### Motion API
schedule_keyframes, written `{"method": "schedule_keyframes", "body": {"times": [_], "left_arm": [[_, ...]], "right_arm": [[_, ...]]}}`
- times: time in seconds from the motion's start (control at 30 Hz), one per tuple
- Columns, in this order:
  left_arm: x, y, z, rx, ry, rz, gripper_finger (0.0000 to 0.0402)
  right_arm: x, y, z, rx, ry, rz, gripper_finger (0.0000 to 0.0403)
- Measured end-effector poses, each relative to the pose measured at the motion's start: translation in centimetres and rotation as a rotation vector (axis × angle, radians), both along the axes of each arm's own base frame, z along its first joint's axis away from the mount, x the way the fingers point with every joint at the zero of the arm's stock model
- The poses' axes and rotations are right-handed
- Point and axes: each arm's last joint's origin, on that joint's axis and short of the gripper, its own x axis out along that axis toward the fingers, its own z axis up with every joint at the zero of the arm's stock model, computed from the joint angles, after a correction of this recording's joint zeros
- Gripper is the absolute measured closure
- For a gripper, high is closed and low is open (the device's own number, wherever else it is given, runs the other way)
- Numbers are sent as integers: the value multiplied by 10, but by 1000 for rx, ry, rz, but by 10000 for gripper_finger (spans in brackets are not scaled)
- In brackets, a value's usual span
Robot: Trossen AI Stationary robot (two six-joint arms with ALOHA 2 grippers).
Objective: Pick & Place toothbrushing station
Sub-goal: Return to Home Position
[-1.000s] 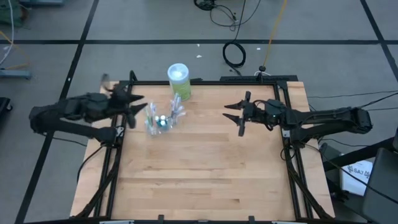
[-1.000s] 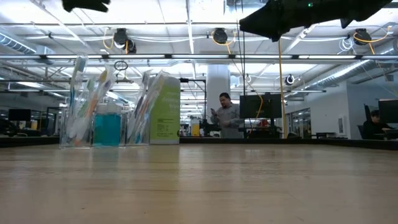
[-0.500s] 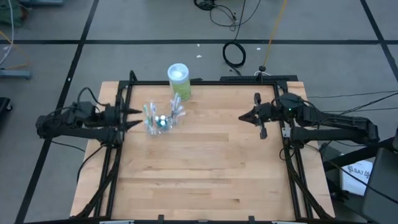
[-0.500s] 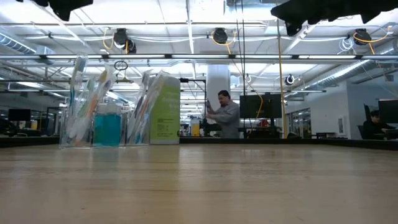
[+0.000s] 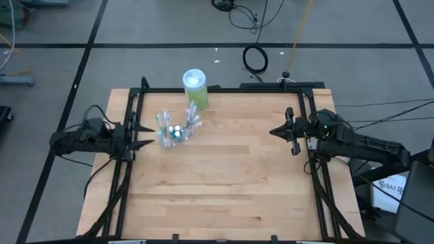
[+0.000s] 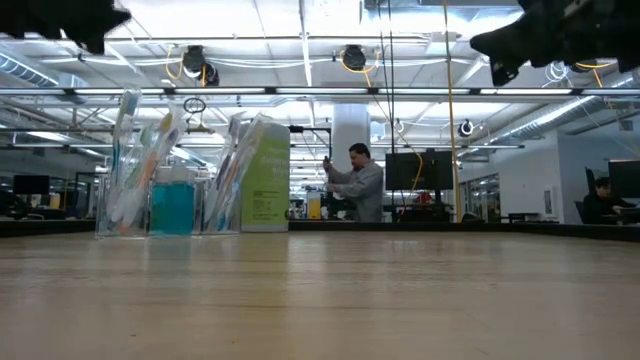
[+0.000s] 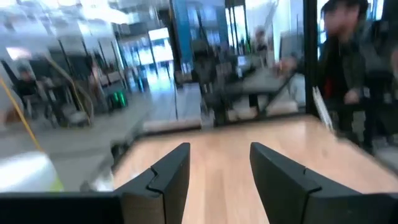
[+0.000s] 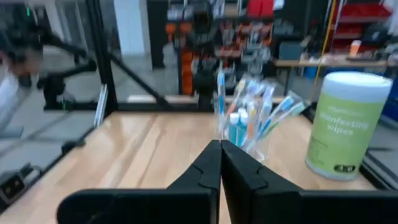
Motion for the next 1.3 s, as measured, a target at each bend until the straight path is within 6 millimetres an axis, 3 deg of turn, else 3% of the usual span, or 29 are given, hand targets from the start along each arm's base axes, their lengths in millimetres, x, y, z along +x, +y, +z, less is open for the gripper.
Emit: {"method": "schedule_keyframes", "body": {"times": [0.23, 0.37, 0.63, 0.9, 1.07, 1.3], "left_arm": [[17, 1, -26, 3, -1, 49, 227], [19, 1, -30, 4, -31, 71, 227], [34, 1, -61, -19, -62, 86, 227], [39, 2, -80, -61, -71, 118, 227], [39, 2, -80, -78, -72, 125, 227], [39, 2, -80, -76, -69, 125, 227]], "right_arm": [[-13, -1, -37, 18, -168, -59, 402], [-18, -2, -45, 21, -204, -77, 402], [-18, -4, -65, 53, -182, -101, 402], [-21, -4, -60, 25, -258, -123, 403], [-20, -7, -63, -6, -242, -236, 403], [-20, -7, -63, 17, -236, -233, 398]]}}
